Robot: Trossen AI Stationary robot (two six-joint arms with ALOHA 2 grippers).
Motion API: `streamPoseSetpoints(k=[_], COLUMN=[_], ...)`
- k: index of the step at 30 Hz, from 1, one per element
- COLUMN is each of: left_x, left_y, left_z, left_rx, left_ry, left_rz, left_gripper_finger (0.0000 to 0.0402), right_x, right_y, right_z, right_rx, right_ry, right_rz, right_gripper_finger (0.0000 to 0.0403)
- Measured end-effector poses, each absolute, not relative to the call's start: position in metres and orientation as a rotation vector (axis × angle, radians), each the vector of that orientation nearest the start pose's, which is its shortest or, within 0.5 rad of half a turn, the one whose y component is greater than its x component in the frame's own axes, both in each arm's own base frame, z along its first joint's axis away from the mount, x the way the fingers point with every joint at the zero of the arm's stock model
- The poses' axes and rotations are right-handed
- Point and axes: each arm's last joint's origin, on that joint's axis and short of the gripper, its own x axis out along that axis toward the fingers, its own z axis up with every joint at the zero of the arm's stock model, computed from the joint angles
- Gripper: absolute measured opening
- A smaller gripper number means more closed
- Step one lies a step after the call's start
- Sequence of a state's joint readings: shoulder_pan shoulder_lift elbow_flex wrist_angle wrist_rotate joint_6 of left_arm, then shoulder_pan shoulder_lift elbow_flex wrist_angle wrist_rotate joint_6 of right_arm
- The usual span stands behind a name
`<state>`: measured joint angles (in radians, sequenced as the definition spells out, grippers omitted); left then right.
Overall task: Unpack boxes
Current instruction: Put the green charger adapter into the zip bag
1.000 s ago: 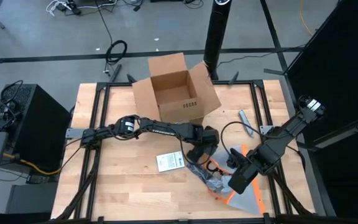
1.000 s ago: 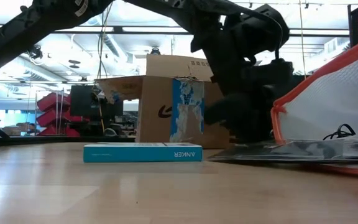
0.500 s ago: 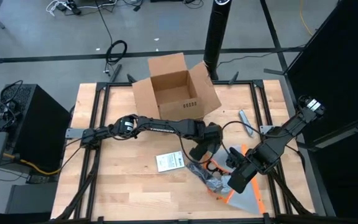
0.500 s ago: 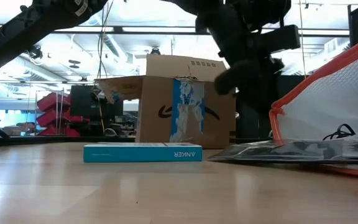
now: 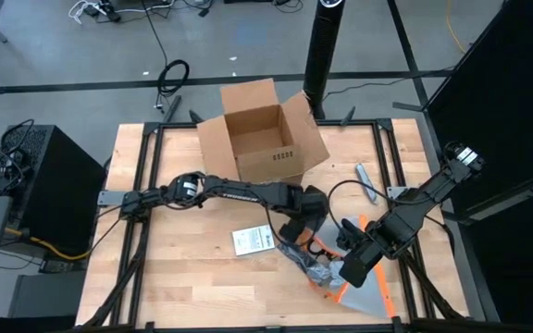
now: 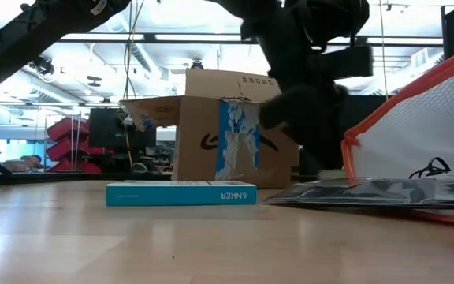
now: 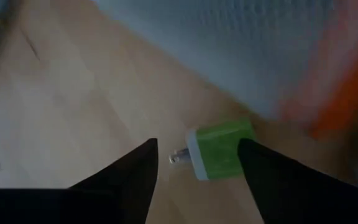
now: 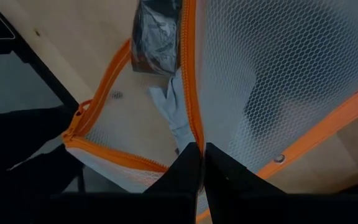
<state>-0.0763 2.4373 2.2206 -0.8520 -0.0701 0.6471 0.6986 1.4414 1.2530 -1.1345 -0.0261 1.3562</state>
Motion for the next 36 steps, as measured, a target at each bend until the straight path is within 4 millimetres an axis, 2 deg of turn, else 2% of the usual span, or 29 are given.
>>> streamPoseSetpoints(k=[12, 14, 20, 22, 26, 36], left_x=[0.49, 0.491, 0.484, 0.478, 0.477, 0.483], left_y=[-0.047, -0.046, -0.034, -0.027, -0.028, -0.038], left_z=[0.226, 0.224, 0.224, 0.222, 0.212, 0.202], left_rx=[0.621, 0.508, -0.102, -0.244, -0.411, -0.667], left_ry=[1.279, 1.288, 1.368, 1.416, 1.399, 1.321], left_rz=[-0.352, -0.263, 0.205, 0.327, 0.501, 0.602], left_gripper_finger=[0.0194, 0.0196, 0.021, 0.0218, 0.0235, 0.0259], right_x=[0.201, 0.201, 0.201, 0.201, 0.202, 0.199], right_y=[0.167, 0.167, 0.166, 0.166, 0.166, 0.172], right_z=[0.284, 0.285, 0.285, 0.284, 0.285, 0.285], right_rx=[0.626, 0.626, 0.613, 0.597, 0.557, 0.507], right_ry=[1.379, 1.377, 1.355, 1.346, 1.326, 1.314], right_rz=[-0.305, -0.307, -0.319, -0.315, -0.3, -0.243], right_gripper_finger=[0.0, 0.0, 0.0, 0.0, 0.0, 0.0])
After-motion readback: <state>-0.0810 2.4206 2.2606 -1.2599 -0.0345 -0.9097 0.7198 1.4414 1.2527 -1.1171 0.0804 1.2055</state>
